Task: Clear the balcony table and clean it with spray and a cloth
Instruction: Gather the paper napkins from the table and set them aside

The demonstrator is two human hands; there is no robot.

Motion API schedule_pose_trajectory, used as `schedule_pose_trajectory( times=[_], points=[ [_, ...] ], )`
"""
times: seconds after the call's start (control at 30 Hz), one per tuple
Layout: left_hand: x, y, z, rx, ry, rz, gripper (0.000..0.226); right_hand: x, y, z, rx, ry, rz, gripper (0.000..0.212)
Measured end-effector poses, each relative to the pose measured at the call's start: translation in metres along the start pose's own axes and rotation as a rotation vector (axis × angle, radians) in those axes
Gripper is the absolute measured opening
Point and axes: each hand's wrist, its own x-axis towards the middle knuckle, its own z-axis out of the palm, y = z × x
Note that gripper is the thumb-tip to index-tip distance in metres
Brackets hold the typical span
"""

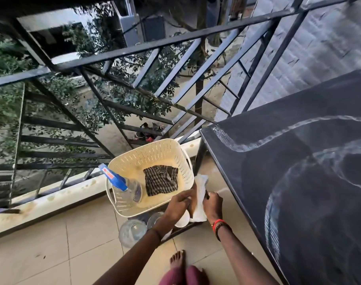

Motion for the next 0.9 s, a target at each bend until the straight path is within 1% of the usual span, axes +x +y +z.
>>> schedule_pose_trajectory(
  times=[0.1, 0.2, 0.33, 0.57, 0.77, 0.9],
  points=[
    [0.002, -0.003, 0.001, 0.007, 0.004, -0.014, 0.034, 0.001, 0.000, -0.003, -0.014, -0.037, -0.007, 0.022],
    [0.002, -0.002, 0.001, -0.021, -0.004, -0.022, 0.036, -0.003, -0.005, -0.004, -0.015, -0.127, 0.010, 0.015],
    [0.002, -0.002, 0.002, -0.029, 0.018, -0.008, 0.036, -0.006, -0.009, -0.007, 0.025, -0.201, 0.037, 0.019],
    [0.005, -0.003, 0.002, -0.079, 0.017, -0.027, 0.031, -0.005, -0.009, -0.015, 0.037, -0.214, 0.069, 0.023],
    [-0.003, 0.002, 0.000, -0.170, 0.027, -0.034, 0.026, -0.008, -0.010, -0.018, 0.096, -0.161, 0.095, 0.031],
    [-0.009, 0.005, -0.001, -0.234, 0.040, -0.040, 0.026, -0.013, -0.010, -0.021, 0.138, -0.146, 0.095, 0.031]
  ],
)
